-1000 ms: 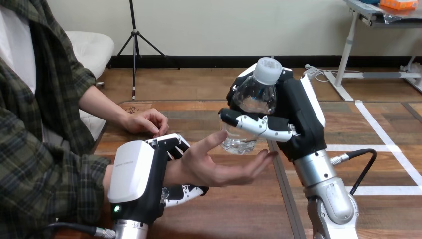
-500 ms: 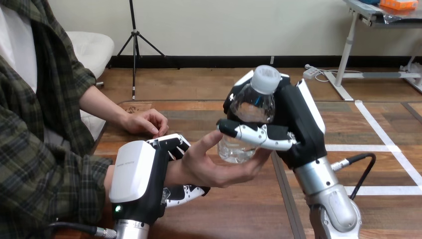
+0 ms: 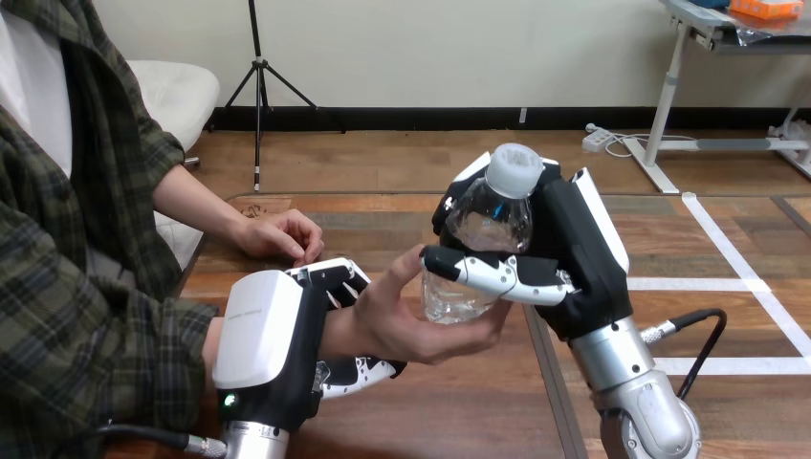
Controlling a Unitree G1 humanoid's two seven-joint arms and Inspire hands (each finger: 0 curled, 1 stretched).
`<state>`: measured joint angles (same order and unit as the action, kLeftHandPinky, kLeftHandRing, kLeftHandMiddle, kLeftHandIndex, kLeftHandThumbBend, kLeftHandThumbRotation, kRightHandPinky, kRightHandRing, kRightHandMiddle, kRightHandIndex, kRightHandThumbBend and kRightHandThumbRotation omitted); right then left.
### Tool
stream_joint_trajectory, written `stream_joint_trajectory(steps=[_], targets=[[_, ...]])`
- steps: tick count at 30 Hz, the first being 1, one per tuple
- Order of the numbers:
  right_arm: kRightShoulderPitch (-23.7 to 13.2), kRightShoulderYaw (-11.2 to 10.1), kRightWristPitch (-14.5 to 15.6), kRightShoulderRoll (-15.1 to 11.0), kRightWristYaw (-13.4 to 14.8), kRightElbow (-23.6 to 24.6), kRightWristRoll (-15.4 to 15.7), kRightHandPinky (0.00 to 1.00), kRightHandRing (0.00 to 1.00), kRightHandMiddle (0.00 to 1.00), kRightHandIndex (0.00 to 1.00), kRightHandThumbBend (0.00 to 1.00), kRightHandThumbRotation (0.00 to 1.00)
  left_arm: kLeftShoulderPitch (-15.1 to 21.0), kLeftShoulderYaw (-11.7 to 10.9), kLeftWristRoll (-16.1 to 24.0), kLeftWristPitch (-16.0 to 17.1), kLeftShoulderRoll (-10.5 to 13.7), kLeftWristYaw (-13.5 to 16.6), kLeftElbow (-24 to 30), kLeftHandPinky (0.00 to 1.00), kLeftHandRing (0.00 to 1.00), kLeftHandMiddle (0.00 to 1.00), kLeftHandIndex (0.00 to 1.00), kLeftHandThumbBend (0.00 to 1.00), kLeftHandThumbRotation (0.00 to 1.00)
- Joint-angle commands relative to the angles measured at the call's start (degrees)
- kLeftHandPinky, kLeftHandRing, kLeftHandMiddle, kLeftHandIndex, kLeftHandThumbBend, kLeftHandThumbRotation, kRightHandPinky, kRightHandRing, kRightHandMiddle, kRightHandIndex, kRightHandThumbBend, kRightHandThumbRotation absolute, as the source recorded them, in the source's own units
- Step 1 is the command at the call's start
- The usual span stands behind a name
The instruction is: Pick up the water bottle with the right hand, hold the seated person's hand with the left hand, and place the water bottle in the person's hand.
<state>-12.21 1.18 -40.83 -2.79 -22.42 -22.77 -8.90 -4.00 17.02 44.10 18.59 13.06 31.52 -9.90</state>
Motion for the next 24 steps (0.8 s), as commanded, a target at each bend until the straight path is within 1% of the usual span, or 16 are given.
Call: stream_joint_trajectory(steps=[1,5,11,17,24], targets=[[-1.97,-0.24,-0.19,-0.21,-0.48,4.5,-2.05,0.35,0.39,0.4,0.39,0.65,0.0,0.9,2.65,0.28,0.34,-1.49,-2.06,2.68,0.25,0.31,0.37,0.4,0.82,0.0],[-1.81,-0.25,0.11,-0.2,-0.92,4.87,-2.55,0.34,0.39,0.4,0.39,0.66,0.0,0.9,2.4,0.11,0.14,-1.44,-2.65,2.91,0.27,0.33,0.39,0.41,0.82,0.0],[-1.85,-0.44,-0.59,-0.38,-1.21,4.72,-2.32,0.34,0.38,0.4,0.39,0.66,0.0,1.0,2.16,0.08,0.19,-1.47,-2.79,3.2,0.28,0.35,0.41,0.43,0.83,0.0],[-1.7,-0.51,-0.98,-0.39,-1.04,4.81,-2.05,0.33,0.38,0.4,0.39,0.66,0.0,1.19,2.07,-0.12,1.14,-1.59,-1.9,2.91,0.28,0.35,0.41,0.43,0.85,0.0],[-1.43,-0.42,-0.5,-0.24,-1.23,5.16,-2.59,0.32,0.37,0.41,0.39,0.65,0.0,1.49,2.1,0.01,1.45,-1.7,-1.34,2.63,0.28,0.35,0.41,0.44,0.86,0.0]])
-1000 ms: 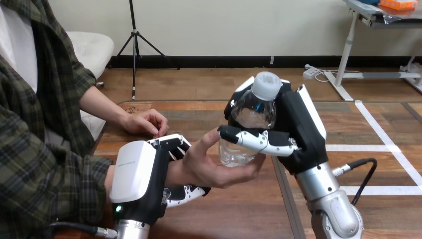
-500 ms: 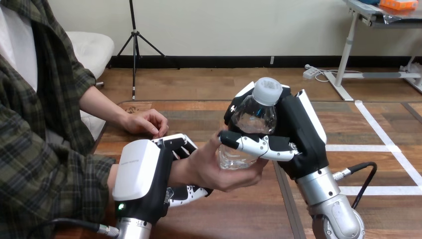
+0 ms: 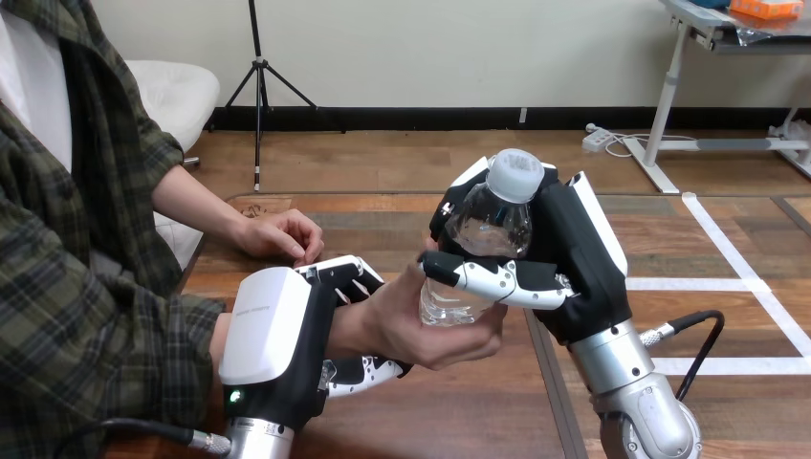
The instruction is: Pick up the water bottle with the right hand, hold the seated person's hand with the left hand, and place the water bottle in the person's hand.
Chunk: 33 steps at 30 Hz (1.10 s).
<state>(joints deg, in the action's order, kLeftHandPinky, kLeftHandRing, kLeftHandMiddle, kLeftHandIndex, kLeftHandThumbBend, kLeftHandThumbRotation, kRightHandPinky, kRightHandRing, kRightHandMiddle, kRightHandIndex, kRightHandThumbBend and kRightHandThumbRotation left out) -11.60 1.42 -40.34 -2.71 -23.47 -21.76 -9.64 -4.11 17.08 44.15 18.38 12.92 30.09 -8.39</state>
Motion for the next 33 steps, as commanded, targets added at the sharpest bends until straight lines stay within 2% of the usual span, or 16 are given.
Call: stream_joint_trajectory(steps=[1,33], targets=[[-1.98,-0.66,-0.98,-0.31,-0.14,4.23,-1.81,0.32,0.37,0.41,0.39,0.65,0.0,1.61,2.06,0.0,1.67,-1.57,0.14,1.12,0.28,0.35,0.41,0.44,0.86,0.0],[-2.65,-0.98,-1.58,-0.57,0.1,3.67,-1.27,0.31,0.36,0.4,0.39,0.68,0.0,2.28,1.96,0.92,1.83,-1.2,0.97,0.1,0.3,0.36,0.42,0.45,0.86,0.0]])
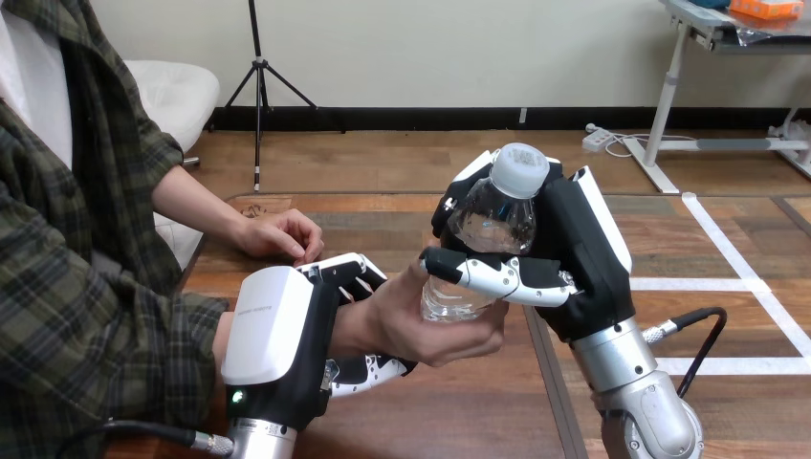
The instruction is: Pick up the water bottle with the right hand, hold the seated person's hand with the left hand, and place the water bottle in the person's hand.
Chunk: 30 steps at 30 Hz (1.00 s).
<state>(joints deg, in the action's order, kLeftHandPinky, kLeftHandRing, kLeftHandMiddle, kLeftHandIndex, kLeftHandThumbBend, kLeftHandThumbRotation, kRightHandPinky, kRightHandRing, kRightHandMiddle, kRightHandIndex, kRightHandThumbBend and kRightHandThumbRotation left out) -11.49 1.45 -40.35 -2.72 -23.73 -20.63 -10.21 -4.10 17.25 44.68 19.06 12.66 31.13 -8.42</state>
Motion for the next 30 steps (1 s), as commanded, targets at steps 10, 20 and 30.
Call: stream_joint_trajectory(steps=[10,20,30], targets=[[-2.66,-1.07,-1.15,-0.25,0.42,2.6,-1.2,0.32,0.36,0.4,0.4,0.67,0.0,2.1,1.79,0.63,1.3,-0.89,0.25,0.23,0.3,0.38,0.44,0.47,0.88,0.0],[-2.28,-1.2,-1.42,-0.26,2.17,3.1,0.61,0.37,0.39,0.44,0.45,0.72,0.0,1.11,1.82,-0.6,0.63,-0.54,-3.12,2.32,0.42,0.54,0.6,0.57,0.87,0.0],[-2.14,-1.21,-1.63,-1.04,3.15,3.5,2.67,0.45,0.52,0.6,0.62,0.78,0.0,1.2,1.79,-0.98,1.99,0.84,-6.62,3.31,0.64,0.75,0.81,0.8,0.88,0.0]])
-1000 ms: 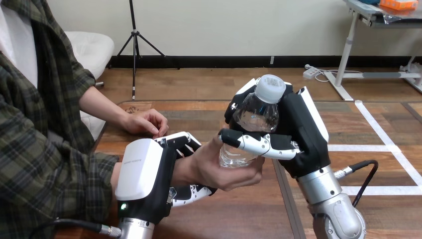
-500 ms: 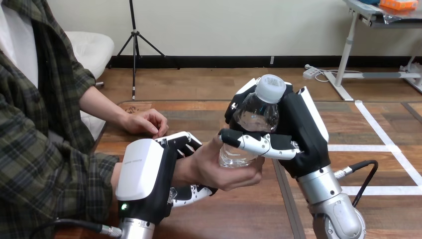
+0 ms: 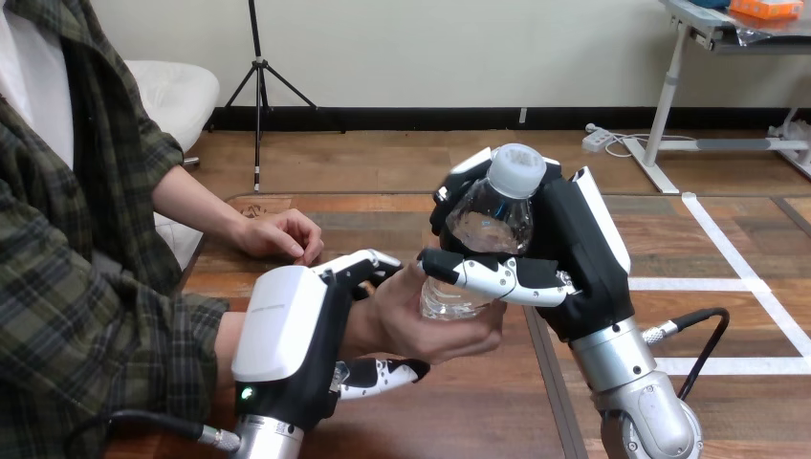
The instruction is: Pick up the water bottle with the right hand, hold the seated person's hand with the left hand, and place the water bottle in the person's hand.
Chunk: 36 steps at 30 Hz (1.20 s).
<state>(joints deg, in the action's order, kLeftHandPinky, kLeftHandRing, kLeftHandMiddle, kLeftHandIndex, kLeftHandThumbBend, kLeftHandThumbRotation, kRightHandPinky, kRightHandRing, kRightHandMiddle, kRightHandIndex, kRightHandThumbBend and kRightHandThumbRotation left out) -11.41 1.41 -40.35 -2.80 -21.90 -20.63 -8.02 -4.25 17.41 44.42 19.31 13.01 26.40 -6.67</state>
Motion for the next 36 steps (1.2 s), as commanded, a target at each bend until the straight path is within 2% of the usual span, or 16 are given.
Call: stream_joint_trajectory(steps=[1,5,14,23,36], targets=[[-2.24,-1.19,-1.79,-1.09,1.46,3.45,0.88,0.46,0.54,0.62,0.64,0.78,0.0,1.37,1.6,-0.8,1.9,0.54,-2.06,1.56,0.66,0.77,0.82,0.81,0.89,0.0],[-2.31,-1.16,-1.96,-1.5,1.6,3.44,1.52,0.51,0.62,0.7,0.7,0.79,0.0,1.44,1.43,-1.39,2.55,0.7,-2.94,1.52,0.72,0.82,0.88,0.88,0.9,0.0],[-2.08,-1.04,-1.68,-2.36,2.71,4.17,3.36,0.61,0.73,0.79,0.78,0.8,0.0,1.5,1.19,-2.68,4.24,0.77,-3.99,1.25,0.76,0.87,0.92,0.94,0.91,0.01],[-1.44,-0.65,-0.39,-2.48,3.02,5.39,2.67,0.69,0.79,0.84,0.82,0.81,0.0,1.23,0.89,-3.82,5.35,0.56,-4.93,1.26,0.79,0.89,0.94,0.96,0.9,0.04],[-1.06,-0.54,-0.09,-2.49,3.03,5.97,2.37,0.73,0.81,0.85,0.83,0.8,0.0,1.17,0.8,-4.47,6.49,0.52,-4.75,0.88,0.77,0.88,0.93,0.95,0.89,0.06]])
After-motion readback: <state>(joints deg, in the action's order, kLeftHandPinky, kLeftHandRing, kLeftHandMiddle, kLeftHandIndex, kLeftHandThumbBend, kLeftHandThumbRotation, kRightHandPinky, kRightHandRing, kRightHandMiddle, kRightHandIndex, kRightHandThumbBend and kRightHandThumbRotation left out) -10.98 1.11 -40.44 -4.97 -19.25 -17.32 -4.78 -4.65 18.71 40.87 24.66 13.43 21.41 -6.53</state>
